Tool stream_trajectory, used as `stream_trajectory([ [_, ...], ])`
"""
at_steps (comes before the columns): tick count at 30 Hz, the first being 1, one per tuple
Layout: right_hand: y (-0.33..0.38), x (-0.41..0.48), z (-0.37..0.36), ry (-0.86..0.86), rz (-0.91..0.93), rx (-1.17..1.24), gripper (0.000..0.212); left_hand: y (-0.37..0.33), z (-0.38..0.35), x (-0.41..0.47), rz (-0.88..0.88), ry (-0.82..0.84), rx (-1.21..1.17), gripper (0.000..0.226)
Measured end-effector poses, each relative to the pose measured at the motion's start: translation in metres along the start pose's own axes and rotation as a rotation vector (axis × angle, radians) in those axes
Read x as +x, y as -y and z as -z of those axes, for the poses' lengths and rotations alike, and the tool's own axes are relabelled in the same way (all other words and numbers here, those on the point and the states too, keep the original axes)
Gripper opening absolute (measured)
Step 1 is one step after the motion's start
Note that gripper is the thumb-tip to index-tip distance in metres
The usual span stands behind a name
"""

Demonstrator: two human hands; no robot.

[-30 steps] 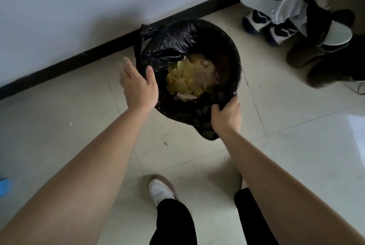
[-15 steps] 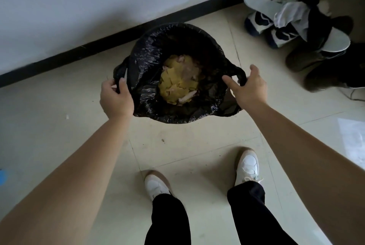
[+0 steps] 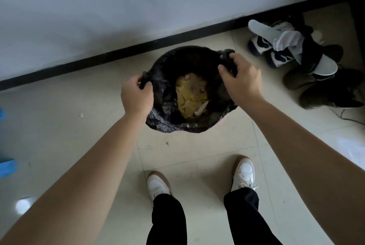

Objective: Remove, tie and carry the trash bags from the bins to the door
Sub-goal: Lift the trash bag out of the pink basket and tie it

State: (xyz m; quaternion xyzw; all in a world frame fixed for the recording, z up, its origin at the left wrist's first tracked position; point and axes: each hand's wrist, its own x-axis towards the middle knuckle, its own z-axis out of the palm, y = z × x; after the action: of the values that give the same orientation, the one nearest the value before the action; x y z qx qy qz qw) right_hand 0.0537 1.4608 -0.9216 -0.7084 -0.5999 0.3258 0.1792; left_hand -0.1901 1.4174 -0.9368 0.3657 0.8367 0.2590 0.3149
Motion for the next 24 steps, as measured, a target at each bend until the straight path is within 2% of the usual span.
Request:
stream_trajectory([
  [3, -0.007, -0.022, -0.004, 0.058, 0.281, -0.081, 0.03, -0.009, 0.002, -0.019, -0.383, -0.052, -0.001, 0.022],
  [5, -0.017, -0.037, -0.01, 0.138, 0.317, -0.137, 0.032, -0.014, 0.0, -0.03, -0.482, -0.089, -0.018, 0.023],
  [6, -0.021, -0.042, -0.012, 0.119, 0.292, -0.122, 0.032, -0.016, 0.0, -0.034, -0.498, -0.129, -0.047, 0.022],
  [12, 0.001, -0.047, 0.016, -0.321, 0.136, 0.221, 0.025, -0.031, 0.019, -0.038, -0.472, -0.355, -0.253, 0.024],
  [16, 0.005, -0.031, 0.033, -0.485, 0.089, 0.265, 0.028, -0.037, 0.034, -0.026, -0.162, -0.566, -0.337, 0.032],
  [18, 0.003, -0.027, 0.035, -0.461, 0.047, 0.214, 0.03, -0.031, 0.036, -0.016, -0.033, -0.521, -0.317, 0.033],
  [21, -0.008, -0.031, 0.033, -0.3, -0.06, 0.118, 0.042, -0.015, 0.031, -0.015, 0.029, -0.309, -0.246, 0.045],
  [24, -0.025, -0.045, 0.027, -0.163, -0.133, 0.133, 0.078, 0.012, 0.024, -0.031, -0.047, -0.049, -0.009, 0.086],
])
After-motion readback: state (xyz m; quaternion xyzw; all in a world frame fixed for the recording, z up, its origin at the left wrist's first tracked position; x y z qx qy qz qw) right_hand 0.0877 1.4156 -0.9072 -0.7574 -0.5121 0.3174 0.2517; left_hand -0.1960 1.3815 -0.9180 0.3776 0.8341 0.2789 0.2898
